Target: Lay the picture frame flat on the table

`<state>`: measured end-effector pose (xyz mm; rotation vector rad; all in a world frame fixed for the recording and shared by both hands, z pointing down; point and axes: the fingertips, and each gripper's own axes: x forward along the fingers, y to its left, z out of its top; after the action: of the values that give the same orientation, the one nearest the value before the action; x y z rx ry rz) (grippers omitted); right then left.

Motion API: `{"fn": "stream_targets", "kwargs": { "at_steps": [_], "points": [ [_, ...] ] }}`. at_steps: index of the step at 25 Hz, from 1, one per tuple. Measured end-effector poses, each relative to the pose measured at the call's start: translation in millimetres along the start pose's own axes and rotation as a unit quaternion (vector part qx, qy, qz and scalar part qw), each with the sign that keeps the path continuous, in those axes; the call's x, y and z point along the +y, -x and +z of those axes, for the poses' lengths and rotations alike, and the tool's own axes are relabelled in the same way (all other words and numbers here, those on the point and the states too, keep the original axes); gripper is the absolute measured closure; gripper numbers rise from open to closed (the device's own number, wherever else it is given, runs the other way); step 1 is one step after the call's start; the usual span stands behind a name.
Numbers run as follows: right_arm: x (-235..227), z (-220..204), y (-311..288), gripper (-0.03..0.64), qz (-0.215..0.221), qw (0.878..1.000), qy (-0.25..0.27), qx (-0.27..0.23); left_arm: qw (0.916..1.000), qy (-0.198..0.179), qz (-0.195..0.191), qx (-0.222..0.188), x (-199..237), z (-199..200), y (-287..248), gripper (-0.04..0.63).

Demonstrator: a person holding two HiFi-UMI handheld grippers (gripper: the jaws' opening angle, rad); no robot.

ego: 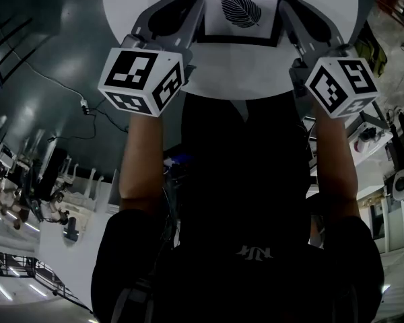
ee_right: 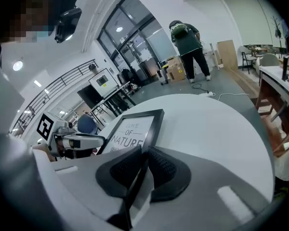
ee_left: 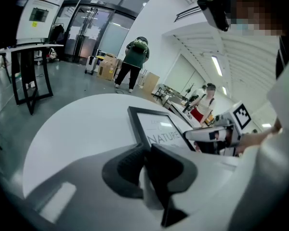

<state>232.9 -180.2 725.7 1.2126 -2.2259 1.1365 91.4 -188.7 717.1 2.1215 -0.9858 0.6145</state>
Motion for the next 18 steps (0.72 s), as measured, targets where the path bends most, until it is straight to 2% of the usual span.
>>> {"fn": "stream_targets", "kwargs": {
  "at_steps": [18],
  "points": [
    [-5, -8, -11, 0.583, -0.054, 0.995, 0.084, 0.012, 0.997, -0.067, 0.029, 0.024, 1, -17, -9, 0.541]
  ]
}}
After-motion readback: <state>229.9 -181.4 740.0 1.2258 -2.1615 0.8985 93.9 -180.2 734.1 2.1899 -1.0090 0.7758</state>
